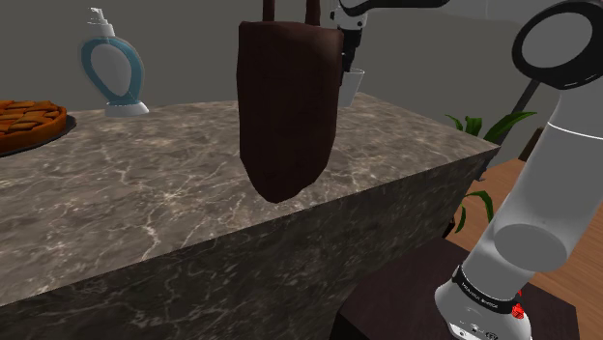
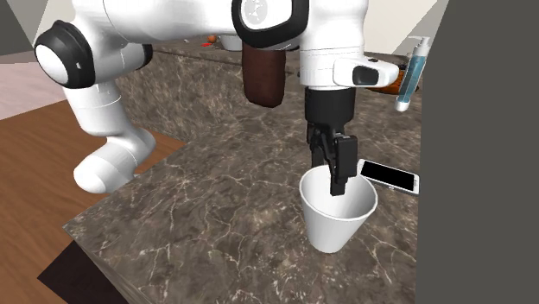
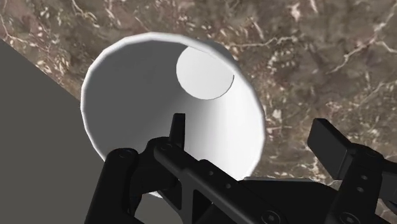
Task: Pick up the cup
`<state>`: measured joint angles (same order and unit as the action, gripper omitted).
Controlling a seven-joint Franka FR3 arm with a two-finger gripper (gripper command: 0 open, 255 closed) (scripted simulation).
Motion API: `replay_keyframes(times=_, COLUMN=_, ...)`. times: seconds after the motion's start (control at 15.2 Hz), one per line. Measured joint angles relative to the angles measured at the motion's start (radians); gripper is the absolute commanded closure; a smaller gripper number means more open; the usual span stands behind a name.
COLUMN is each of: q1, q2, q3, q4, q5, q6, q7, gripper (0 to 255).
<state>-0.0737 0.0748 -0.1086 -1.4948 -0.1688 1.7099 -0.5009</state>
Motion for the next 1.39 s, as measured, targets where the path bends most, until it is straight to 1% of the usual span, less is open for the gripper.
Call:
replay_keyframes(times=0.07, q1=0.000, q2=-0.004, q3=0.000, q4=-0.010, q5=0.000, q6=0.006, q7=0.001, gripper=255)
replay_keyframes(times=0.79, q1=-0.001, q2=-0.005, q3=0.000, q4=-0.011, q5=0.000, q6=0.006, q7=0.000, gripper=255)
replay_keyframes(times=1.39, q1=-0.001, q2=0.041, q3=-0.001, q4=0.165, q5=0.007, q6=-0.122, q7=-0.022, gripper=255)
